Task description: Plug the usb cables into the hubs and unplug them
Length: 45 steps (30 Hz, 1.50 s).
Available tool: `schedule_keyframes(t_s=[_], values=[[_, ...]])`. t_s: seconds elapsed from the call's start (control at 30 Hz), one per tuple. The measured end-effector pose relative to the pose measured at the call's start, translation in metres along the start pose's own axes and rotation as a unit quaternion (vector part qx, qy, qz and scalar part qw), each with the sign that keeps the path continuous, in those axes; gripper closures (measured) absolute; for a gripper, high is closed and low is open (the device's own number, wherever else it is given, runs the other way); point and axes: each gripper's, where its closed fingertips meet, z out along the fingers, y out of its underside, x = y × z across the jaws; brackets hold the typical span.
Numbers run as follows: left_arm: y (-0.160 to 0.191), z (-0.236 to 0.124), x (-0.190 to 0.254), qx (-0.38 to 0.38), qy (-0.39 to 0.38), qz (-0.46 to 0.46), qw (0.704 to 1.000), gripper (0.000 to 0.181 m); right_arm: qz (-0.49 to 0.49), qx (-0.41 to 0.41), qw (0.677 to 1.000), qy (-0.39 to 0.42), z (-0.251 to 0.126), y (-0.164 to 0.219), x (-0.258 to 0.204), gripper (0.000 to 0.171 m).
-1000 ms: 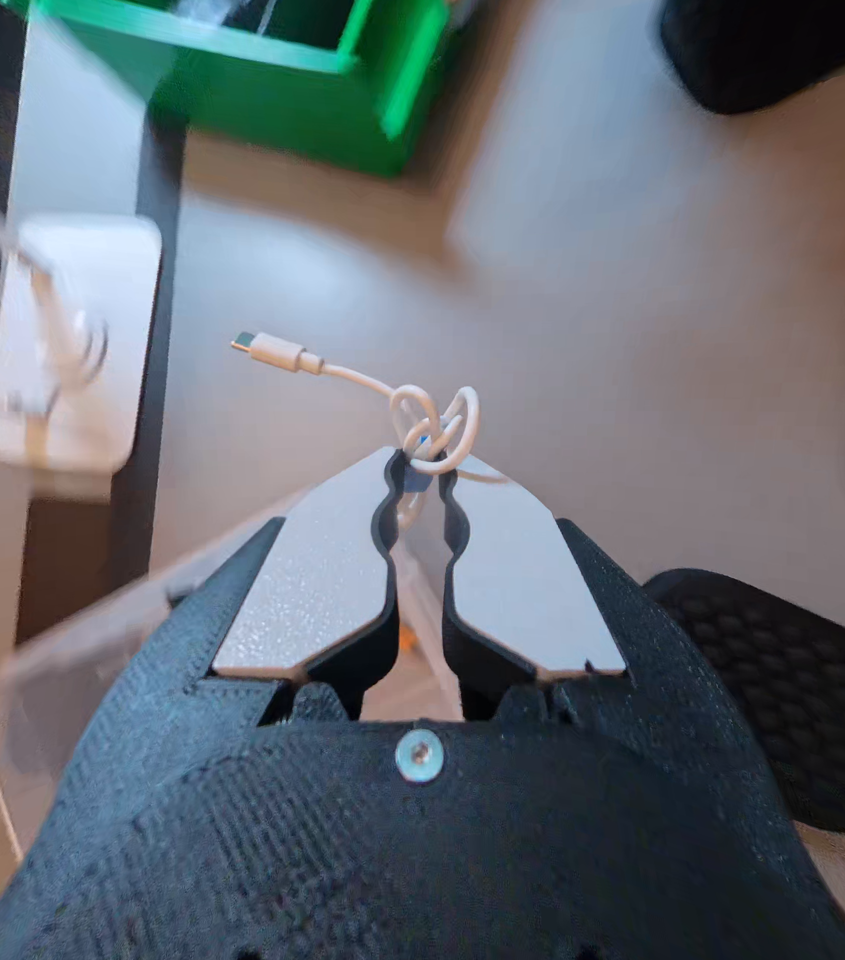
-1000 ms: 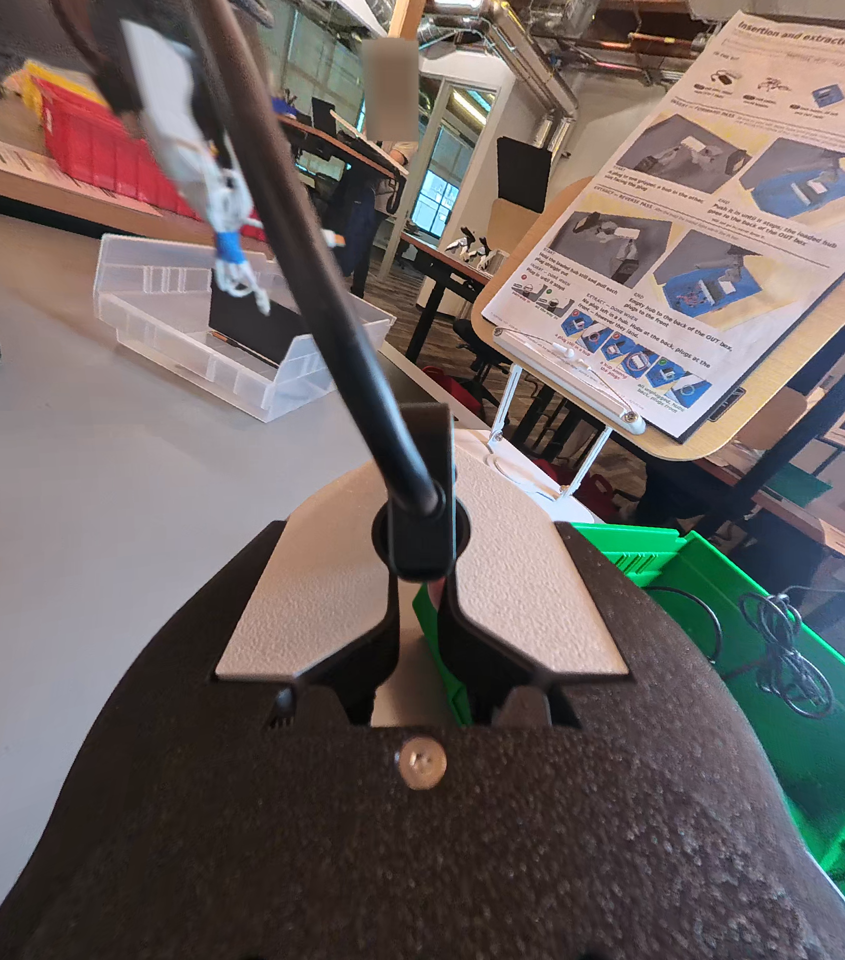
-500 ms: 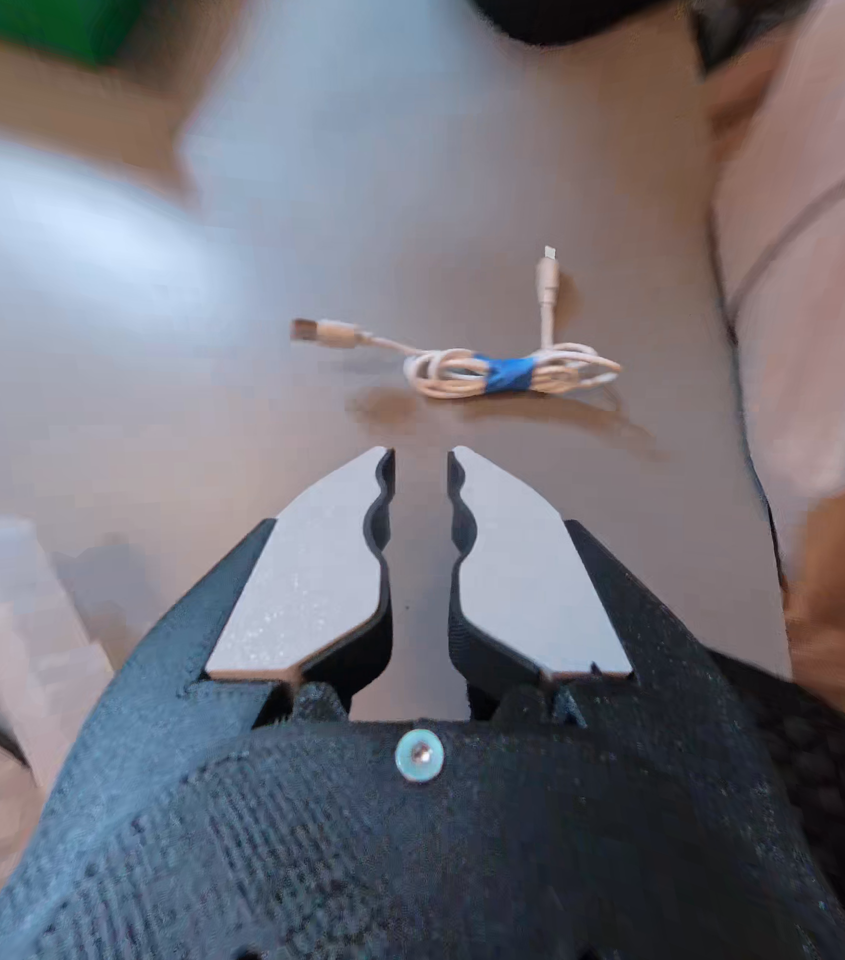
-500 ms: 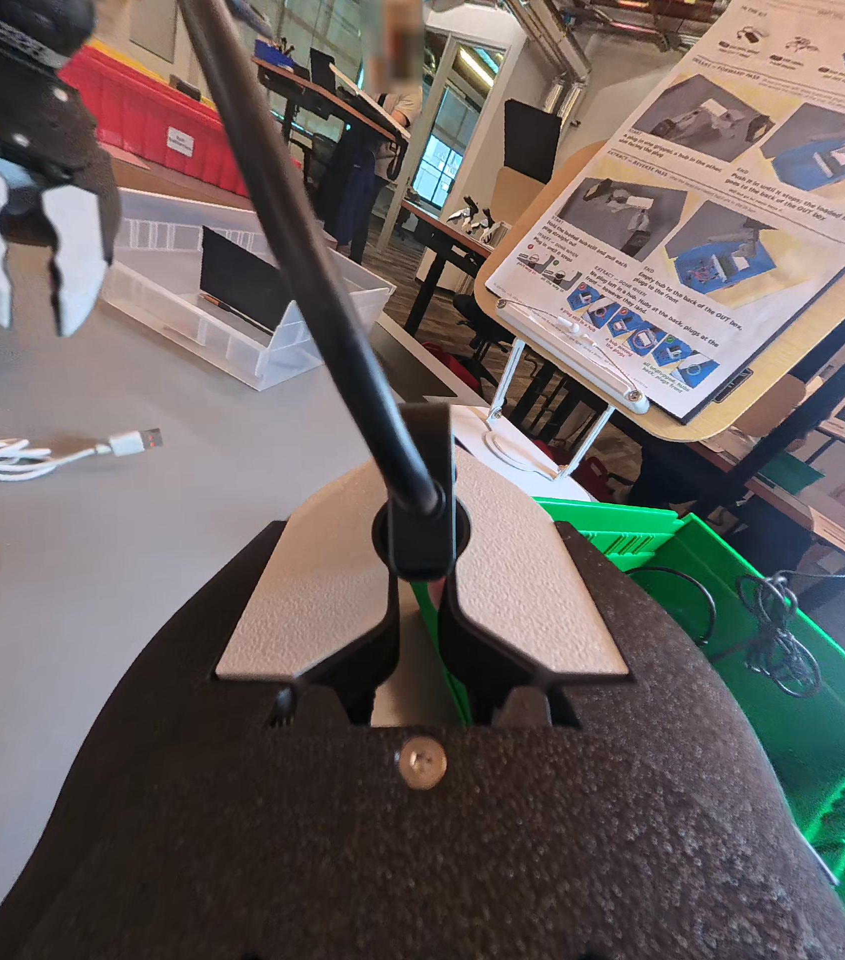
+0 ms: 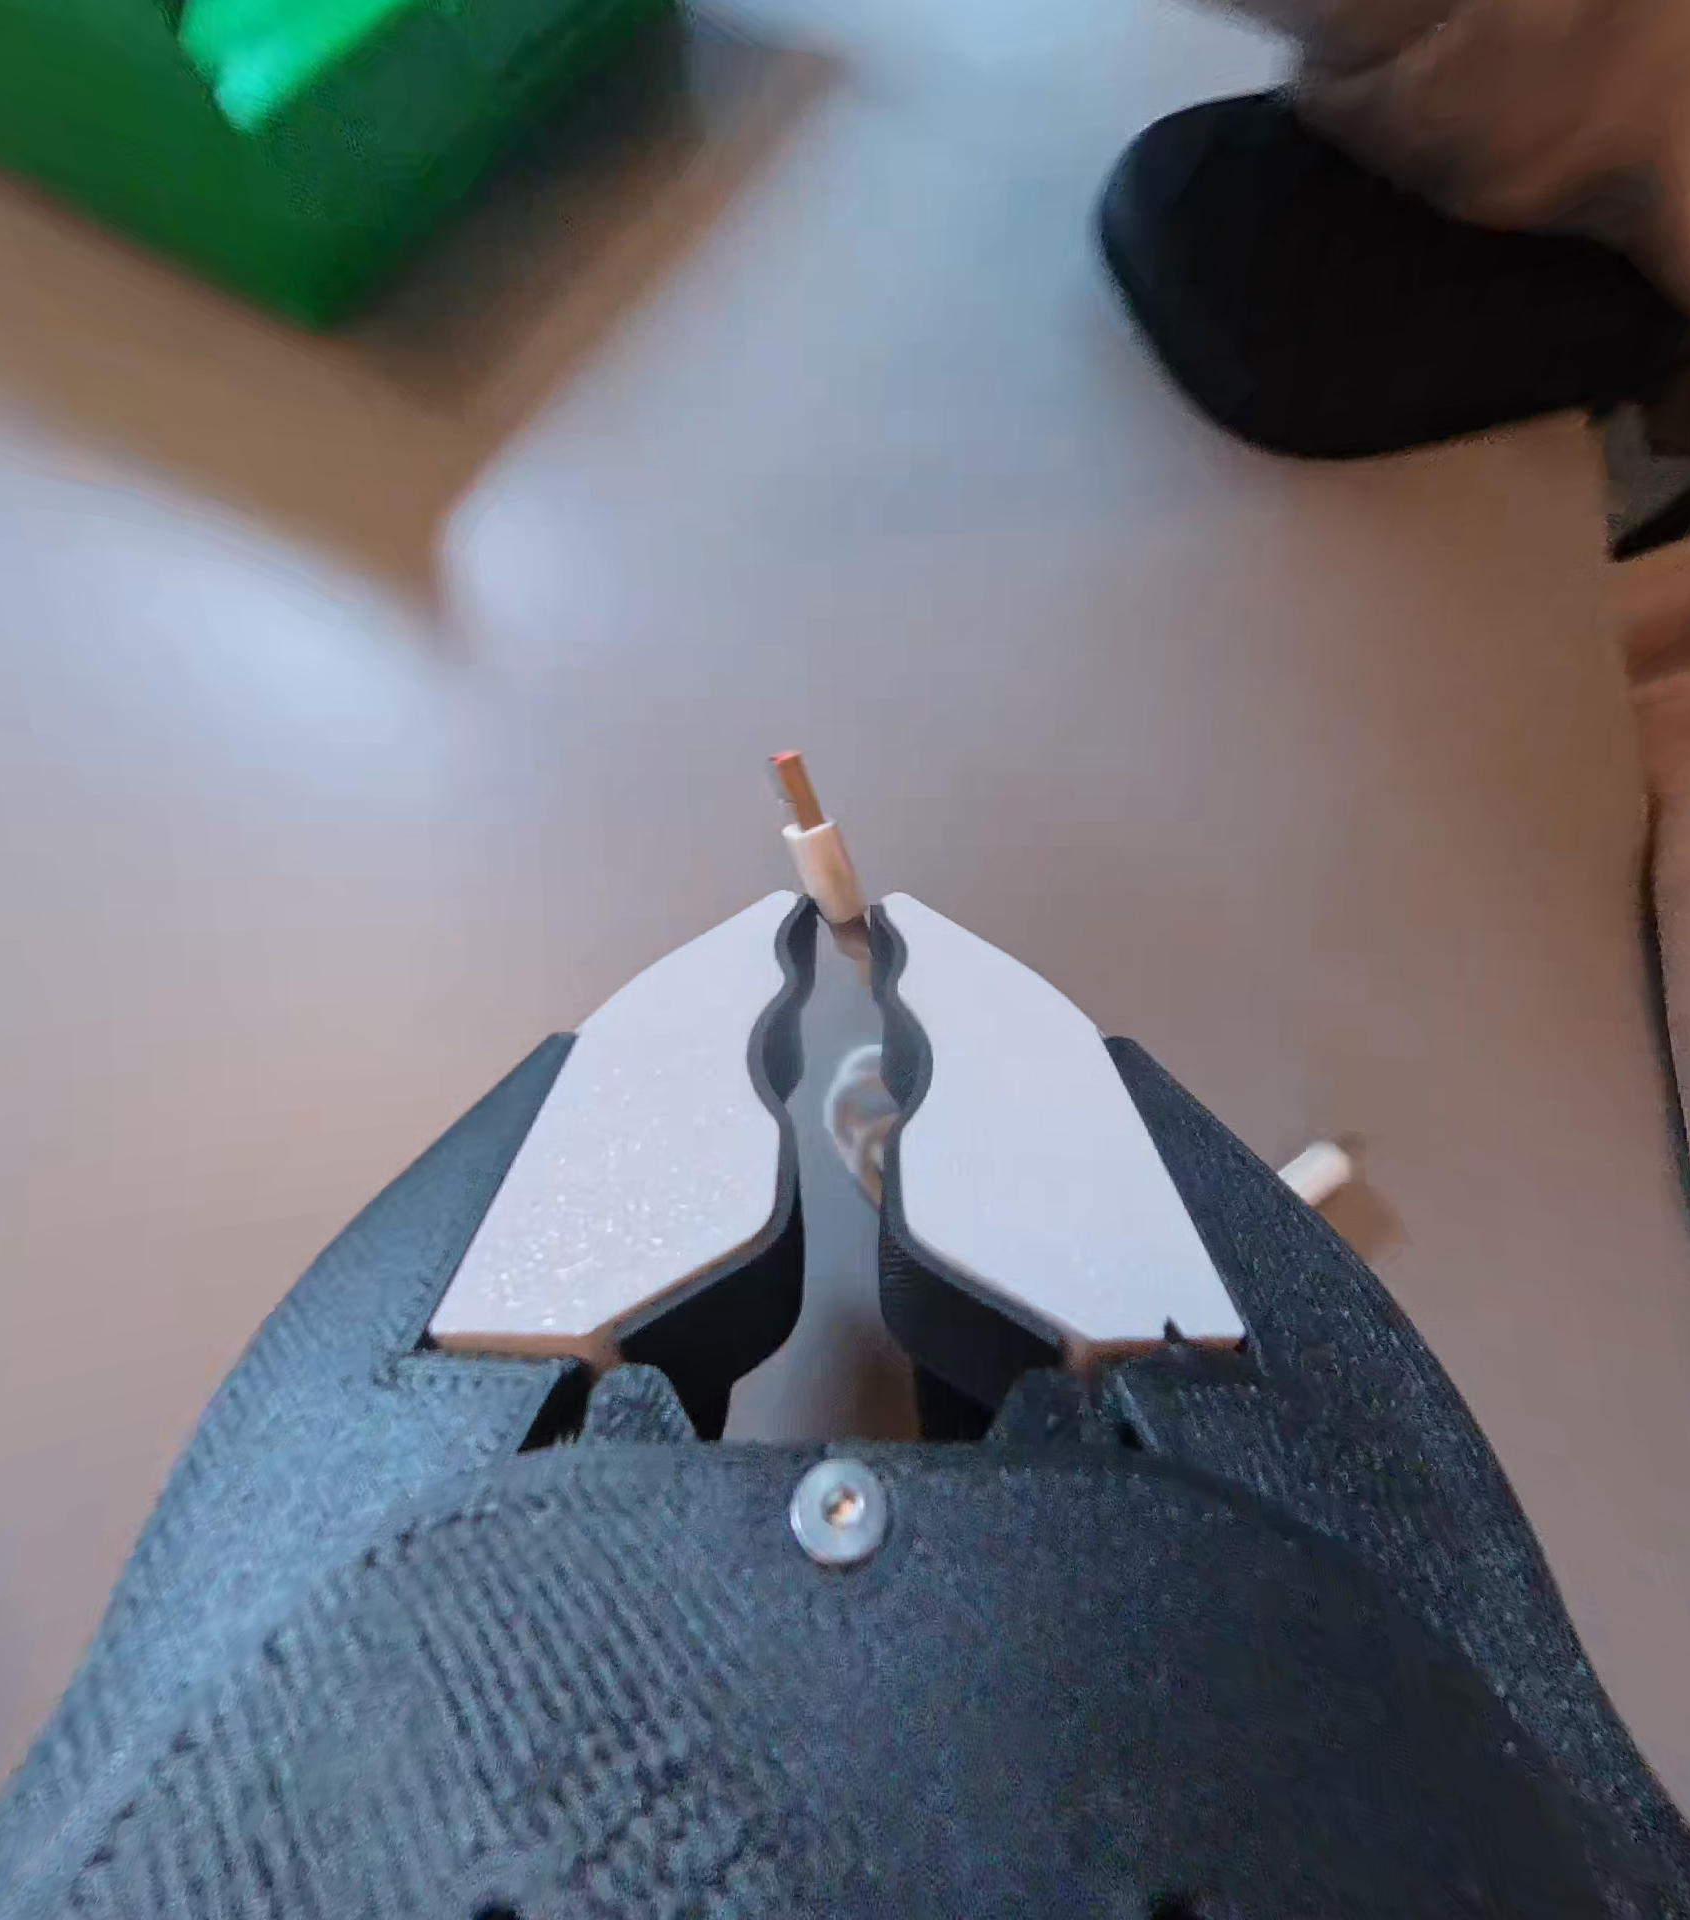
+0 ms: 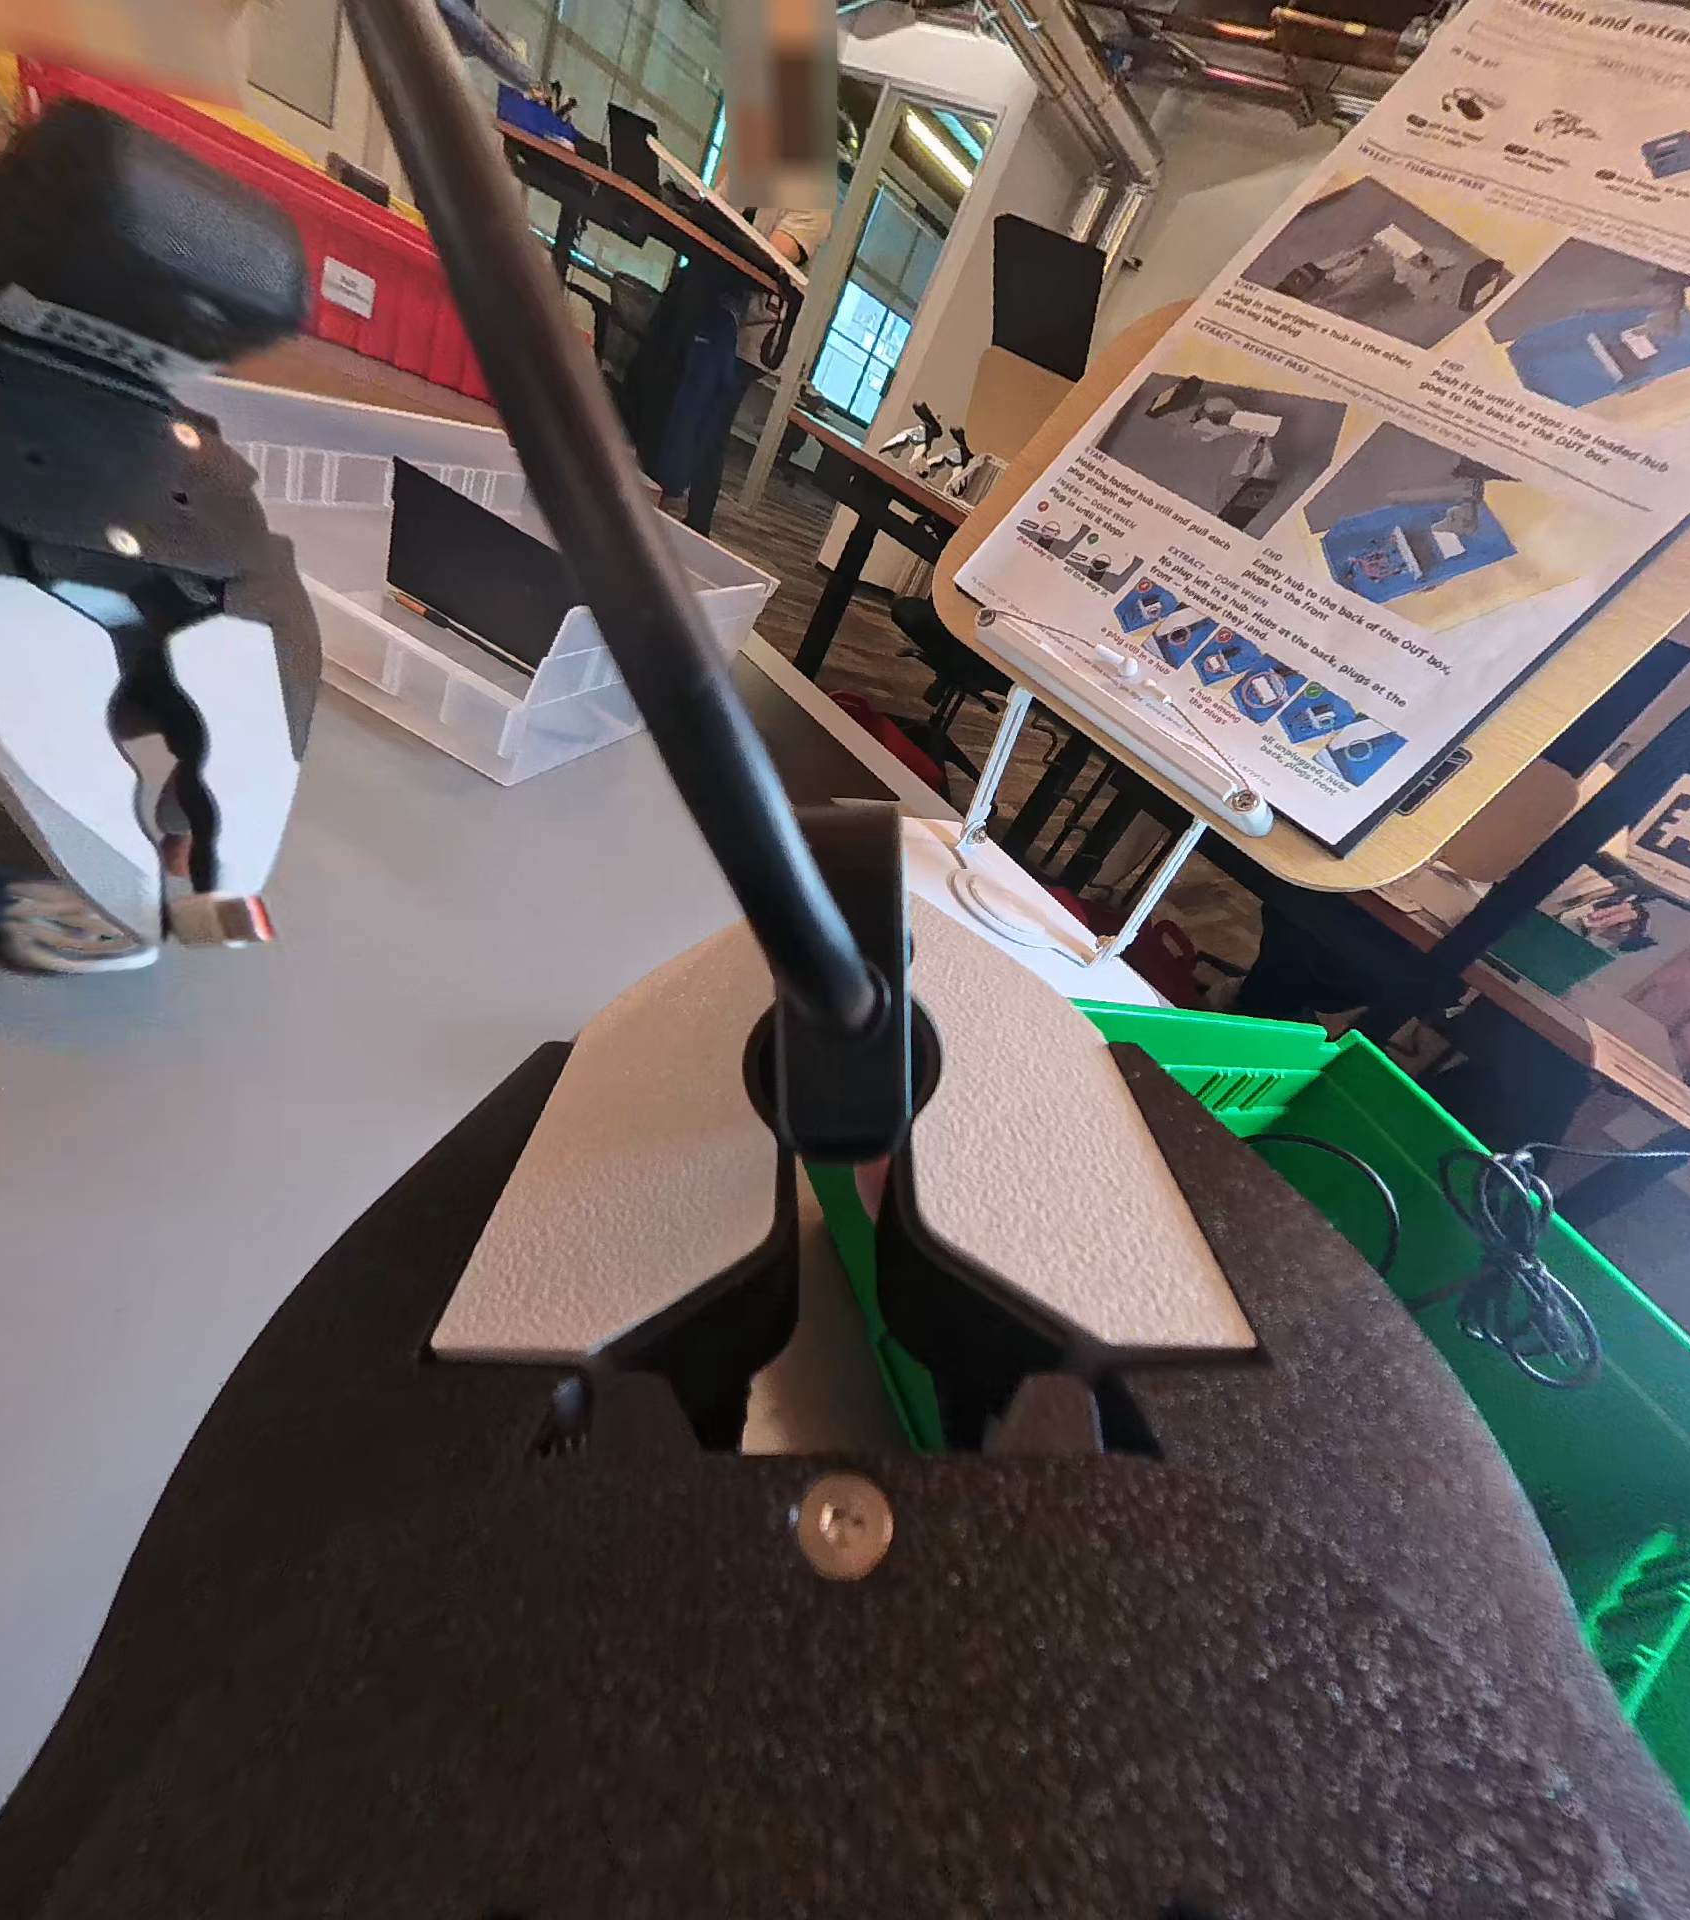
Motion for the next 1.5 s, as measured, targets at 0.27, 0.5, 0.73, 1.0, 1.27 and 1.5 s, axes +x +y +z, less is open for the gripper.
schedule_keyframes(t_s=[0.27, 0.5, 0.73, 1.0, 1.27, 1.5], values=[[-0.064, -0.040, 0.039, 0.163, 0.047, 0.190, 0.967, 0.173, -0.001, 0.008, 1.000, -0.002, -0.001, -0.001, 0.000, 0.161], [-0.062, -0.043, 0.032, 0.154, -0.021, 0.224, 0.962, 0.173, -0.024, 0.043, 0.998, -0.036, -0.001, -0.011, -0.020, 0.161], [-0.057, -0.046, 0.011, 0.121, -0.120, 0.240, 0.956, 0.173, -0.078, 0.078, 0.991, -0.082, -0.001, -0.025, -0.053, 0.160], [-0.054, -0.047, 0.004, 0.104, -0.155, 0.249, 0.950, 0.173, -0.174, 0.034, 0.978, -0.112, 0.011, -0.008, -0.087, 0.160], [-0.048, -0.029, 0.009, 0.063, -0.164, 0.279, 0.944, 0.173, -0.229, 0.008, 0.964, -0.137, 0.018, 0.004, -0.112, 0.160], [-0.023, -0.001, -0.012, -0.028, -0.195, 0.268, 0.943, 0.173, -0.243, -0.020, 0.961, -0.133, 0.021, 0.019, -0.107, 0.160]])
